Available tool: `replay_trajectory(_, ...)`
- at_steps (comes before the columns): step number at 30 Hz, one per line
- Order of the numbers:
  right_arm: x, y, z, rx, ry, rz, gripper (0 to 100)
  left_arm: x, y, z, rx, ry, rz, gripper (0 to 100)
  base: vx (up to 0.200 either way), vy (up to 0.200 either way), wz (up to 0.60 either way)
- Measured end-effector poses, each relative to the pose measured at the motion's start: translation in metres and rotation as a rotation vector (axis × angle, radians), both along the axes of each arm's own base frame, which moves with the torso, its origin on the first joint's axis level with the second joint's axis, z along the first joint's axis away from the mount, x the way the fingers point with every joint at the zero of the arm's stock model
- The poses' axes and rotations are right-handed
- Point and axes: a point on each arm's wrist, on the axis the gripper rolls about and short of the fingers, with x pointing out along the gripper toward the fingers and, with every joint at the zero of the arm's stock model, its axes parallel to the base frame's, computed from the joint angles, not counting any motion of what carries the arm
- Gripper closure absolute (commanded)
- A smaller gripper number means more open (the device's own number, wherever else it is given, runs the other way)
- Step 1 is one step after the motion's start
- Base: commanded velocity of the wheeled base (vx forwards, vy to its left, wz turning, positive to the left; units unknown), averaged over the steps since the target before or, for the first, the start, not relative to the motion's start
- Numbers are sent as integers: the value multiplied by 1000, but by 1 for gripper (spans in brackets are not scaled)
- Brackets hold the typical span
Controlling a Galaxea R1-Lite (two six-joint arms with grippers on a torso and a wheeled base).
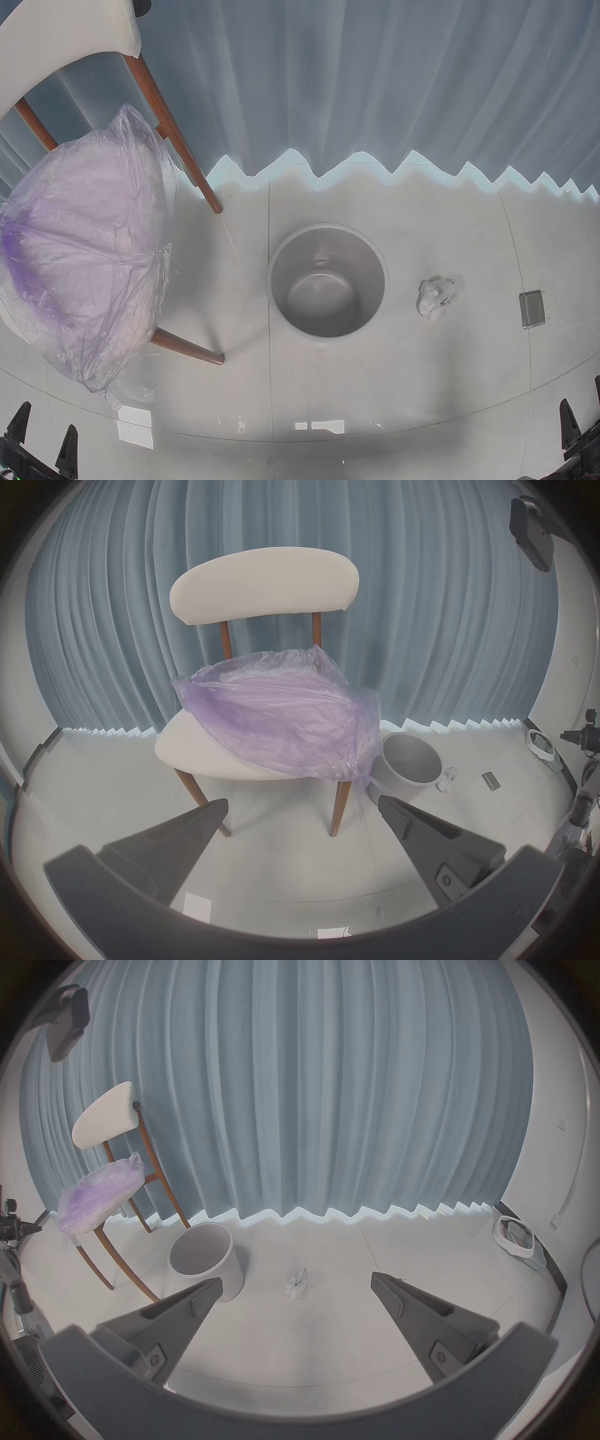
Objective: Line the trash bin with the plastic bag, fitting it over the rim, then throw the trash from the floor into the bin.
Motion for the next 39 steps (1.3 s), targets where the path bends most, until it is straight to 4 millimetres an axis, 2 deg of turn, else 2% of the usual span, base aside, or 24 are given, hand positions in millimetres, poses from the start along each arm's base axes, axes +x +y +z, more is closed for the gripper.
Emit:
replay_trajectory(24, 0, 0, 0, 0, 0, 0, 0, 0, 0, 2, -9, -22, 8, 0, 0, 0, 0)
replay_trajectory(32, 0, 0, 0, 0, 0, 1, 0, -3, 0, 23, 11, -231, 23, 0, 0, 0, 0)
replay_trajectory(39, 0, 0, 0, 0, 0, 0, 0, -3, 1, 24, 24, -240, 64, 0, 0, 0, 0)
